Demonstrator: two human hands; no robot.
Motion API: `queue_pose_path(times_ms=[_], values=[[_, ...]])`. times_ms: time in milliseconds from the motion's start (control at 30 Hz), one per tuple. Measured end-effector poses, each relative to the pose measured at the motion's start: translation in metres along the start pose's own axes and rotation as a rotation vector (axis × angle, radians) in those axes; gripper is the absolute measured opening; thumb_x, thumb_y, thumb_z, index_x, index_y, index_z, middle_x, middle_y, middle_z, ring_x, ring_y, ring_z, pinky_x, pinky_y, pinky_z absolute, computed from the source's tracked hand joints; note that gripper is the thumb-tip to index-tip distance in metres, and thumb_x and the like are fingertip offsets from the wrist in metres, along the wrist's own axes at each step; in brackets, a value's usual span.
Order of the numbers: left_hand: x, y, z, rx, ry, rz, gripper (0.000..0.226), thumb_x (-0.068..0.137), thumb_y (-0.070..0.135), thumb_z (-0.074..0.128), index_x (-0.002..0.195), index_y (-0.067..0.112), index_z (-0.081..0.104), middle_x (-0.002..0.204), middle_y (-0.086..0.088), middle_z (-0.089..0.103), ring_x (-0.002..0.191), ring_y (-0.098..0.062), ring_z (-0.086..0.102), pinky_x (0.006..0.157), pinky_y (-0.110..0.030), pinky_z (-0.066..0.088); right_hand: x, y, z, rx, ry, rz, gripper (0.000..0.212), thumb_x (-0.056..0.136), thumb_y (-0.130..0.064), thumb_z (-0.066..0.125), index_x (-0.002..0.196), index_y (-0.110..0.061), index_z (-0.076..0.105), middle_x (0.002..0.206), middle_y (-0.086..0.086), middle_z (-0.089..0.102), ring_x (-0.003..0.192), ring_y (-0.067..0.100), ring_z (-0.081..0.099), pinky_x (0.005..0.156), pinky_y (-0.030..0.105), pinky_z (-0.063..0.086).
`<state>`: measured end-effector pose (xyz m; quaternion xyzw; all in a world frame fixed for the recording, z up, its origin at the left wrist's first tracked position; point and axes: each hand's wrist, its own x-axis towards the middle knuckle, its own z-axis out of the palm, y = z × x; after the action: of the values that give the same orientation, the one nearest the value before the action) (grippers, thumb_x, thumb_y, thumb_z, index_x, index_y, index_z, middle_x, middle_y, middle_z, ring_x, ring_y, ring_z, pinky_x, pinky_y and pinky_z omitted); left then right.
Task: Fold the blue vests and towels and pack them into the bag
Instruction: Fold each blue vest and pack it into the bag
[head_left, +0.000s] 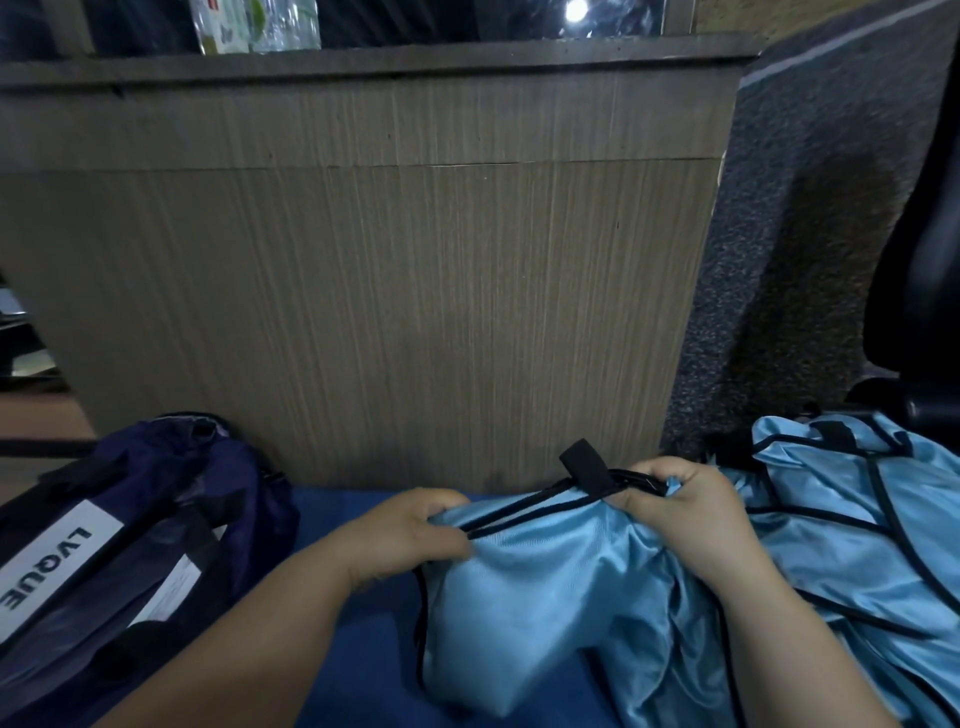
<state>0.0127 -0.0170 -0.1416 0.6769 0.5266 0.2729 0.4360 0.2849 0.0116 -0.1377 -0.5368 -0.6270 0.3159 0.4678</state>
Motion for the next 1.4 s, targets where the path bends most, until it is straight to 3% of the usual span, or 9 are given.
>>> queue_pose_path(times_ms=[167, 333, 433, 833, 933, 1067, 1167, 1267, 1400], values=[[0.005, -0.003, -0.002, -0.178, 0.209, 0.032, 0.040, 0.052, 0.039, 0.063, 0.078, 0.009, 0.061, 0.072, -0.007, 0.050, 0.070, -0.018, 0.046, 0.061, -0.029, 0.033, 0.003, 0.005, 0.001, -0.004, 0.017, 0.000, 0.014, 0.070, -0.024, 0.086, 0.064, -0.027, 0.073, 0.070, -0.008, 0.071, 0.067, 0.011, 0.064, 0.063, 0.027, 0.046], [0.005, -0.002, -0.005, -0.096, 0.169, 0.030, 0.007, 0.061, 0.020, 0.059, 0.068, 0.019, 0.058, 0.069, 0.000, 0.052, 0.068, -0.014, 0.047, 0.065, -0.029, 0.035, 0.006, 0.007, 0.002, -0.052, 0.044, 0.001, 0.015, 0.070, -0.033, 0.085, 0.062, -0.029, 0.072, 0.069, -0.010, 0.070, 0.072, 0.017, 0.066, 0.068, 0.034, 0.050], [0.006, -0.006, -0.005, -0.080, 0.227, 0.031, 0.008, 0.063, 0.020, 0.057, 0.062, 0.027, 0.060, 0.066, 0.005, 0.053, 0.066, -0.011, 0.046, 0.064, -0.030, 0.035, 0.008, 0.010, 0.001, -0.062, 0.063, -0.009, 0.014, 0.070, -0.034, 0.084, 0.064, -0.034, 0.071, 0.070, -0.006, 0.071, 0.075, 0.021, 0.066, 0.069, 0.037, 0.051], [0.010, -0.010, 0.003, -0.062, 0.462, 0.117, 0.003, 0.091, 0.023, 0.066, 0.091, 0.026, 0.064, 0.088, 0.006, 0.069, 0.079, -0.005, 0.059, 0.079, -0.030, 0.048, 0.009, 0.018, 0.003, -0.051, 0.108, 0.013, 0.021, 0.070, -0.036, 0.083, 0.061, -0.023, 0.070, 0.061, -0.006, 0.068, 0.069, 0.019, 0.067, 0.067, 0.037, 0.052], [0.006, -0.004, -0.003, -0.089, 0.410, 0.107, 0.014, 0.086, 0.020, 0.073, 0.096, 0.017, 0.064, 0.083, 0.011, 0.069, 0.076, -0.002, 0.061, 0.073, -0.022, 0.049, 0.009, 0.018, 0.004, -0.046, 0.097, 0.024, 0.020, 0.069, -0.036, 0.085, 0.062, -0.024, 0.070, 0.061, -0.005, 0.069, 0.068, 0.020, 0.068, 0.068, 0.038, 0.054], [0.000, 0.000, -0.020, -0.125, 0.334, 0.098, 0.011, 0.086, 0.015, 0.071, 0.092, 0.023, 0.067, 0.085, 0.008, 0.069, 0.077, -0.008, 0.064, 0.072, -0.025, 0.051, 0.008, 0.017, 0.009, -0.050, 0.037, 0.022, 0.023, 0.069, -0.037, 0.085, 0.066, -0.020, 0.071, 0.061, -0.002, 0.069, 0.060, 0.019, 0.065, 0.056, 0.030, 0.049], [-0.001, 0.004, -0.034, -0.171, 0.400, 0.066, 0.006, 0.093, 0.013, 0.063, 0.095, 0.018, 0.066, 0.083, 0.002, 0.069, 0.075, -0.011, 0.063, 0.069, -0.023, 0.051, 0.007, 0.021, 0.015, -0.046, -0.019, 0.019, 0.024, 0.067, -0.042, 0.086, 0.068, -0.022, 0.072, 0.067, -0.003, 0.072, 0.067, 0.017, 0.068, 0.064, 0.033, 0.053], [-0.004, 0.009, -0.057, -0.190, 0.447, -0.014, 0.009, 0.097, 0.016, 0.056, 0.096, 0.012, 0.064, 0.082, -0.005, 0.068, 0.072, -0.015, 0.062, 0.060, -0.021, 0.052, 0.008, 0.024, 0.015, -0.047, -0.023, 0.000, 0.018, 0.068, -0.039, 0.086, 0.066, -0.026, 0.073, 0.069, -0.013, 0.071, 0.069, 0.002, 0.065, 0.064, 0.022, 0.049], [-0.013, -0.010, -0.116, 0.038, 0.545, -0.204, 0.019, 0.097, 0.023, 0.058, 0.093, 0.007, 0.066, 0.086, -0.012, 0.069, 0.075, -0.024, 0.064, 0.067, -0.030, 0.050, 0.017, 0.035, 0.010, -0.032, 0.052, -0.028, 0.015, 0.073, -0.028, 0.084, 0.067, -0.025, 0.071, 0.066, -0.021, 0.067, 0.065, -0.003, 0.060, 0.062, 0.013, 0.044]])
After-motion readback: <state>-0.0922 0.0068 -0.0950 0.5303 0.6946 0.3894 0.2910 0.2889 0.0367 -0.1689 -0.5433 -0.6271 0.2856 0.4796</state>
